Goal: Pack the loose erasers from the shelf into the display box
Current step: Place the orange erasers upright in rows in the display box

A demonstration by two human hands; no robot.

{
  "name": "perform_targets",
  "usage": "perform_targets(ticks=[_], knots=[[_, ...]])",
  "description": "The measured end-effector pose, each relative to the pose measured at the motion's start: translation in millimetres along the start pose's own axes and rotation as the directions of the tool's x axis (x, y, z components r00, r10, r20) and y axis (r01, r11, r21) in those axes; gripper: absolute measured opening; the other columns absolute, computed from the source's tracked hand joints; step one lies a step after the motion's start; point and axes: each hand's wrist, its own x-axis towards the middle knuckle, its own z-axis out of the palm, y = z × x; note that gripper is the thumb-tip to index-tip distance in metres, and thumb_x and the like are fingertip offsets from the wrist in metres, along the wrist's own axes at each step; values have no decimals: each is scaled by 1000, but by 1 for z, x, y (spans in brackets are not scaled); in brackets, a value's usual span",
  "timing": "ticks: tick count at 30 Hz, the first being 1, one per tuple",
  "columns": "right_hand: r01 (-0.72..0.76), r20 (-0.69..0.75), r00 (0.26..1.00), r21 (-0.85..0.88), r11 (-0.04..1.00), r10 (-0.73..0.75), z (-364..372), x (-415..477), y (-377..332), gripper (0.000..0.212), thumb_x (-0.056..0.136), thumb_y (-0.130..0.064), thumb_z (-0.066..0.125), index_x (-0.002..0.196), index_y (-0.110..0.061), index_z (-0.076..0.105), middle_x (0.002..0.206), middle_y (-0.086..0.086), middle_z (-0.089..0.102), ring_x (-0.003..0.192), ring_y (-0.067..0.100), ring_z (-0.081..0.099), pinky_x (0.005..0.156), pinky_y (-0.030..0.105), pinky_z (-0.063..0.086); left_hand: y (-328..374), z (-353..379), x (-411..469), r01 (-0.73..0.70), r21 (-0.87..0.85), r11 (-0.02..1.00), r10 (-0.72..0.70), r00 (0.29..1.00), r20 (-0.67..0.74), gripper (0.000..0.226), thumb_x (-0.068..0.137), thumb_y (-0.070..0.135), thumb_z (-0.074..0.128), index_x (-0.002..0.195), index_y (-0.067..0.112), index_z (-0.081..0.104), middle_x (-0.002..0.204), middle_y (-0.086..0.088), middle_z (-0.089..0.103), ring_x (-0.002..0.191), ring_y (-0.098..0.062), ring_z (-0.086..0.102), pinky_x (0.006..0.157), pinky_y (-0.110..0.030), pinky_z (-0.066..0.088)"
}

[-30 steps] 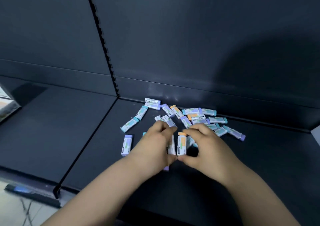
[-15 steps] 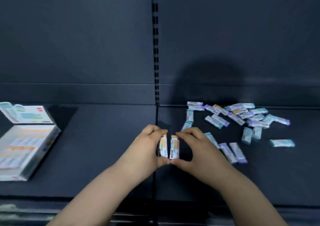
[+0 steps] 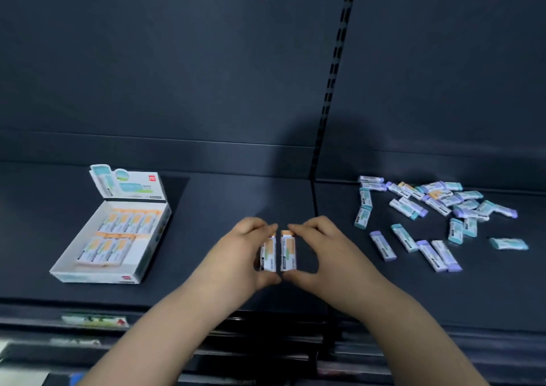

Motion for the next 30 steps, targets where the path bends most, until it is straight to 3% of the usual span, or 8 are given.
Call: perform_targets(ticks=[5, 10, 13, 17, 20, 22, 26, 30], knots=[[21, 62, 998, 36, 999, -23, 7, 10, -20, 74, 76, -47, 66, 140, -32, 32, 116, -22, 32, 104, -2, 41, 94, 19, 40, -17, -17, -14, 38, 40, 998, -39, 999, 7, 81, 67, 21, 81, 137, 23, 41, 117, 18, 33, 86, 1, 42, 79, 4, 25], [39, 103, 994, 60, 997, -45, 29, 28, -52, 74, 77, -46, 66, 140, -33, 30, 118, -22, 32, 102, -1, 41, 95, 21, 41, -49, -38, -35, 83, 52, 995, -82, 996, -31, 78, 71, 17, 78, 138, 26, 39, 129, 14, 36, 93, 3, 40, 85, 0, 25], [58, 115, 991, 52, 997, -64, 50, 42, -80, 74, 77, -46, 67, 140, -33, 31, 118, -22, 32, 102, -1, 40, 96, 23, 42, -77, -57, -45, 98, 53, 994, -96, 994, -47, 78, 70, 14, 78, 137, 24, 40, 121, 18, 35, 91, 1, 42, 82, 1, 26], [66, 90, 994, 38, 997, -69, 87, 74, -125, 73, 77, -46, 67, 140, -32, 32, 119, -19, 34, 102, 0, 41, 96, 25, 43, -129, -99, -57, 90, 102, 991, -81, 993, -88, 77, 70, 20, 79, 136, 26, 42, 124, 17, 39, 85, -2, 45, 84, -10, 36], [53, 75, 996, 20, 998, -55, 116, 101, -160, 74, 77, -46, 67, 140, -32, 32, 121, -18, 34, 106, 2, 42, 97, 25, 42, -174, -132, -63, 95, 136, 986, -82, 992, -98, 77, 69, 28, 78, 136, 30, 41, 132, 17, 40, 99, -4, 51, 93, -20, 42], [32, 68, 997, 8, 999, -32, 136, 119, -181, 74, 76, -46, 67, 140, -31, 32, 125, -18, 34, 112, 3, 42, 99, 25, 41, -205, -151, -64, 75, 168, 983, -63, 995, -76, 76, 69, 29, 77, 136, 30, 41, 134, 15, 40, 114, -5, 48, 98, -17, 37], [0, 101, 995, -199, 980, 20, 160, 141, -202, 71, 78, -45, 64, 139, -28, 33, 132, -10, 37, 122, 12, 39, 101, 29, 38, -242, -173, -65, 7, 207, 978, -12, 1000, 21, 73, 74, 32, 72, 139, 29, 38, 133, 13, 42, 120, -6, 42, 98, -12, 29], [-73, 150, 978, -409, 910, 146, 170, 152, -208, 63, 79, -48, 58, 134, -27, 36, 132, -5, 40, 123, 18, 37, 99, 33, 36, -254, -175, -64, -35, 178, 983, 17, 995, 100, 73, 76, 40, 70, 139, 29, 37, 134, 13, 43, 119, -6, 43, 102, -18, 33]])
